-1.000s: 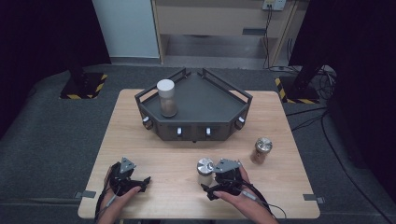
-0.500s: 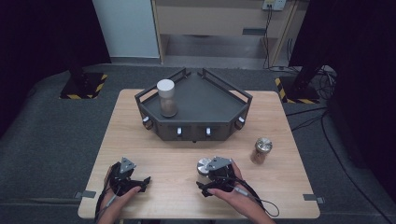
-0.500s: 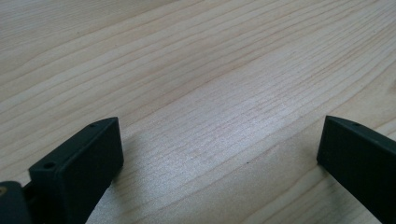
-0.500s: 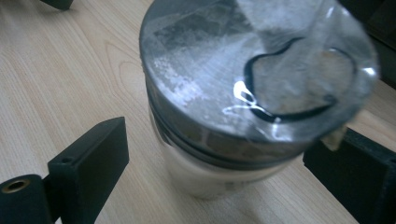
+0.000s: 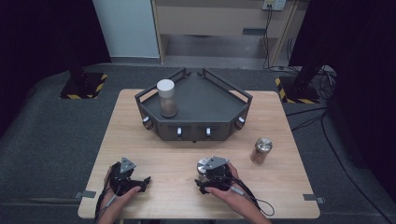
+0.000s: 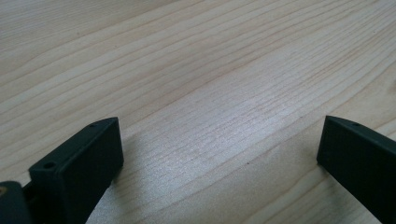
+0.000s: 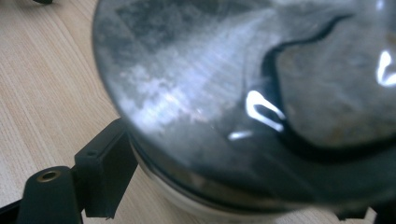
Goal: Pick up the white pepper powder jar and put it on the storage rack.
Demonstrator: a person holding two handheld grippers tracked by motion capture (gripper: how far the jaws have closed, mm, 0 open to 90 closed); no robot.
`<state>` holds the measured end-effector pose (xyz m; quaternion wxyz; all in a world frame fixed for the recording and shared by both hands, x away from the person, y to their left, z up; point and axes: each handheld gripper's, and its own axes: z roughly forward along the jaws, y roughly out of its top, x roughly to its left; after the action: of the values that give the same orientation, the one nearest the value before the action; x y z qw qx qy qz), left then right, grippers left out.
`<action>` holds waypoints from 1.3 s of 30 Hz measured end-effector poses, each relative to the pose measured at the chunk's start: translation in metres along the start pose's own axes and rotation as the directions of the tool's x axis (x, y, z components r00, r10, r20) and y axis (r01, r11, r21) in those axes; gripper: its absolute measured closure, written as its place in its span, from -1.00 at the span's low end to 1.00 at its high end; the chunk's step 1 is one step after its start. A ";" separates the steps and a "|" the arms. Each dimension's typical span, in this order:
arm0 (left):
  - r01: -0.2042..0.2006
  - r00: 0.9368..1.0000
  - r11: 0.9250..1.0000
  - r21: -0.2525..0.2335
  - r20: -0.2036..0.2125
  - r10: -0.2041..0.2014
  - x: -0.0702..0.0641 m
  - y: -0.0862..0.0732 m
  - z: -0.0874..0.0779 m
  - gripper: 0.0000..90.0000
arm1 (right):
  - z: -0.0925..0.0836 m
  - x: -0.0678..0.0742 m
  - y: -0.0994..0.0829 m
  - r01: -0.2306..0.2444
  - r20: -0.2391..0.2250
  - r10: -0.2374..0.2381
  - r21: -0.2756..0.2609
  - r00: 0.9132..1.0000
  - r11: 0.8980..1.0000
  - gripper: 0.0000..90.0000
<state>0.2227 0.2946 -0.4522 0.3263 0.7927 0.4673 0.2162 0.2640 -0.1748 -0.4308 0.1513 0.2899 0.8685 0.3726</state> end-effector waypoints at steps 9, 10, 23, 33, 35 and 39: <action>0.000 1.000 1.000 0.000 0.000 0.000 0.000 0.000 0.000 -1.00 | 0.004 -0.001 0.000 -0.009 0.008 0.009 -0.011 1.000 1.000 -0.44; 0.000 1.000 1.000 0.000 0.000 0.000 0.000 0.000 0.000 -1.00 | 0.005 -0.002 0.000 -0.012 0.004 0.012 -0.011 1.000 1.000 -0.43; -0.002 1.000 1.000 0.000 0.002 0.002 0.001 0.000 0.000 -1.00 | 0.003 -0.004 0.004 -0.046 -0.021 0.045 -0.009 0.999 0.999 -0.32; -0.002 1.000 1.000 0.000 0.002 0.002 0.001 0.000 0.000 -1.00 | -0.023 -0.004 0.022 -0.004 -0.010 0.003 -0.034 1.000 0.999 -0.32; -0.002 1.000 1.000 0.000 0.002 0.002 0.001 0.000 0.000 -1.00 | -0.028 -0.005 0.025 -0.002 -0.006 0.002 -0.039 1.000 0.999 -0.32; -0.002 1.000 1.000 0.000 0.002 0.002 0.001 0.000 0.000 -1.00 | -0.035 -0.007 0.029 -0.002 -0.001 0.002 -0.051 1.000 0.999 -0.32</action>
<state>0.2232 0.2949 -0.4522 0.3265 0.7934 0.4663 0.2157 0.2641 -0.1826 -0.3849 0.1580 0.2865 0.8584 0.3950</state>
